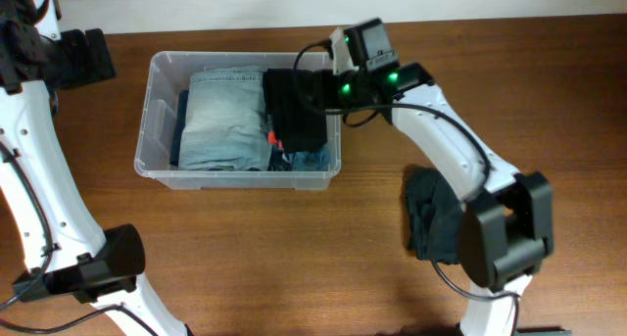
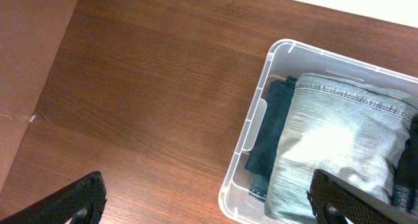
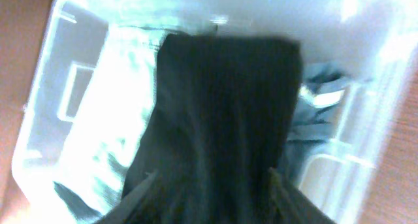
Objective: Pack container
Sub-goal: 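Lower the black clothing into the box with the right gripper, then open the right gripper and withdraw it to the right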
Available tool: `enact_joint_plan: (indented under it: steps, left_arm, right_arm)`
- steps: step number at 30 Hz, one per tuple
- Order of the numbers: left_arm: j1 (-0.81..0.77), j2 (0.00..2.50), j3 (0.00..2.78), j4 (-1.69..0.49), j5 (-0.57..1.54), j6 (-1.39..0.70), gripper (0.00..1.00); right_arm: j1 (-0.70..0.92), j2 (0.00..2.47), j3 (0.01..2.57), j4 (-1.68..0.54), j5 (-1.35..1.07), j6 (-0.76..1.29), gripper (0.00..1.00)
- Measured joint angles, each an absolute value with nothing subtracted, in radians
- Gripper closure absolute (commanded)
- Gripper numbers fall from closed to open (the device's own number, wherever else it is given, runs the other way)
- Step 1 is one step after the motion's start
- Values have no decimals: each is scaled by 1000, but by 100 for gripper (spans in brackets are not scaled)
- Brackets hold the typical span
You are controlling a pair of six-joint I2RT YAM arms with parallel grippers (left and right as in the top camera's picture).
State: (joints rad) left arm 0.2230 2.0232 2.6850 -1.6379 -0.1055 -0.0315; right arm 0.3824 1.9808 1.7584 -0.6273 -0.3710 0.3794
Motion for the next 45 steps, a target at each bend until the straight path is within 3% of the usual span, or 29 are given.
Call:
enact_joint_plan:
  steps: [4, 9, 18, 26, 34, 45]
  left_arm:
    - [223, 2023, 2685, -1638, -105, -31, 0]
    - [223, 2023, 2685, -1638, -106, -31, 0]
    - [223, 2023, 2685, -1637, -106, -31, 0]
    - [223, 2023, 2685, -1638, -106, -31, 0]
    - [223, 2023, 2685, -1638, -105, -31, 0]
    - [223, 2023, 2685, -1638, -106, -31, 0]
  right_arm:
    - [424, 1925, 1835, -710, -212, 381, 74]
    - [521, 1925, 1850, -706, -99, 349, 86]
    - [542, 2169, 1851, -696, -27, 340, 96]
    - [546, 2221, 1880, -738, -24, 341, 95]
    - [546, 2230, 1995, -864, -23, 319, 89]
    - [550, 2272, 2141, -844, -23, 361, 96]
